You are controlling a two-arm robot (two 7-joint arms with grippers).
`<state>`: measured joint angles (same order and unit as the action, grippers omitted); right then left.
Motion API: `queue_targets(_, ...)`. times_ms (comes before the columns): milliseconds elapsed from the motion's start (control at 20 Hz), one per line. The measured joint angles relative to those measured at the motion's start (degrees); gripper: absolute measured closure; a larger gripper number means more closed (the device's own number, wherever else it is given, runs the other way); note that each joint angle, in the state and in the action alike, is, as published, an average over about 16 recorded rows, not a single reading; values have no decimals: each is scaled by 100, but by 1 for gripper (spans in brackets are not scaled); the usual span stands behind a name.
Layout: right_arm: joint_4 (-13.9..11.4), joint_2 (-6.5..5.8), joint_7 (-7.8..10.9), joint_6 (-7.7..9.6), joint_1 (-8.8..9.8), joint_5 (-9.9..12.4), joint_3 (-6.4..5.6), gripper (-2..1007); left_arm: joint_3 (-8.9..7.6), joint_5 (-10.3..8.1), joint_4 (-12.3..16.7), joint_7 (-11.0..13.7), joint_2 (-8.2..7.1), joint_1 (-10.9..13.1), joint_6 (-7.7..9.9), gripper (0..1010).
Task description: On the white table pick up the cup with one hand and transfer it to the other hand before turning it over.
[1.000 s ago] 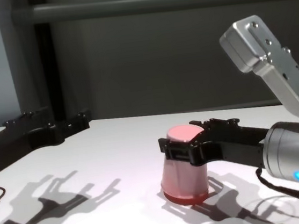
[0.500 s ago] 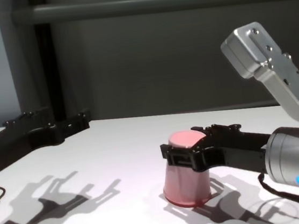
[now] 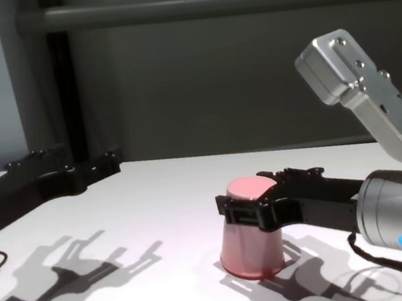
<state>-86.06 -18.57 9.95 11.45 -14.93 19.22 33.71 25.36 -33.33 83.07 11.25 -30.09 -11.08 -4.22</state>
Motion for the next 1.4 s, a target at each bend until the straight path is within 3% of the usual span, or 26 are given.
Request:
queue_targets(700,7,-5,-10,4,7,6,3,27,0,0,0,0,0,0,0,9)
queue_targets(1400,-1,-2,-18,-21,3,0,2,3,0,0,1,0,0,0,0,9)
